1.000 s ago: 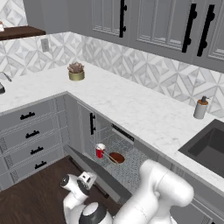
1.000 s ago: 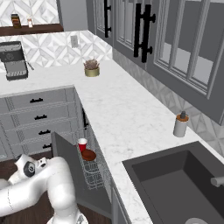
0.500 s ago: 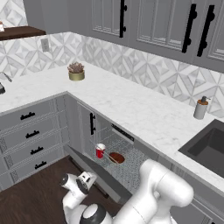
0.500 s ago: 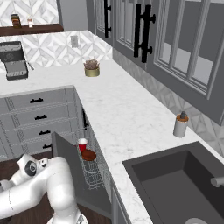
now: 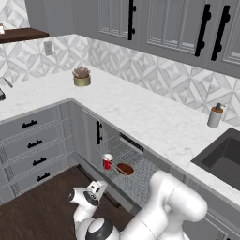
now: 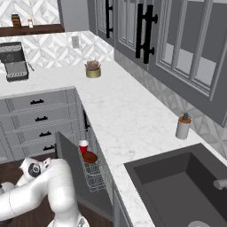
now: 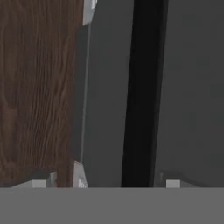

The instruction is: Pick up the cup and bowl from the counter, place them in the dishwasher, and close the dishwasher door.

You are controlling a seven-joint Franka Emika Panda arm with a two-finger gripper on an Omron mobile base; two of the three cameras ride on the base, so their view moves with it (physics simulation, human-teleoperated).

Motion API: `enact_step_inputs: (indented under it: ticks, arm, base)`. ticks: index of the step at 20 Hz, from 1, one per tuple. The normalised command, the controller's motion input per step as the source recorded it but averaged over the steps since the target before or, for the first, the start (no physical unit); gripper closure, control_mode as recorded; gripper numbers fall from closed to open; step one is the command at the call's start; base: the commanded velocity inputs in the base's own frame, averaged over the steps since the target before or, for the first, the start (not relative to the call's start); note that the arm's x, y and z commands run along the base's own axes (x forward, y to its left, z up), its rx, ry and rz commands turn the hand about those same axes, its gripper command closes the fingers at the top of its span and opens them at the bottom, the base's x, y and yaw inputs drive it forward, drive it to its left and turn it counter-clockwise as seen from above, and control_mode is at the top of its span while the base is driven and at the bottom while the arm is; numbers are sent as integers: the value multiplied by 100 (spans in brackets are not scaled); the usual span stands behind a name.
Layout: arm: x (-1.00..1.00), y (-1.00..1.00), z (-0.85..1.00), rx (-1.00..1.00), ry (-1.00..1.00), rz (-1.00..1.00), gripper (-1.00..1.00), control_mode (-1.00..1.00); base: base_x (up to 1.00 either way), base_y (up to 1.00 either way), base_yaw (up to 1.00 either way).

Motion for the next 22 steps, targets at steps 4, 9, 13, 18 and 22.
enact_step_inputs:
  ticks: [4, 9, 13, 18, 22]
  arm:
    - [45, -100, 0, -35, 0, -24, -100, -100]
    - [44, -100, -3, -32, 0, -26, -100, -100]
    - [46, -100, -7, -30, 0, -24, -100, -100]
    - [46, -100, -8, -26, -9, -16, -100, -100]
    - [73, -100, -19, -17, -13, -8, -100, -100]
  base:
    - [0, 0, 0]
    - [0, 0, 0]
    - [0, 0, 0]
    - [0, 0, 0]
    - [0, 0, 0]
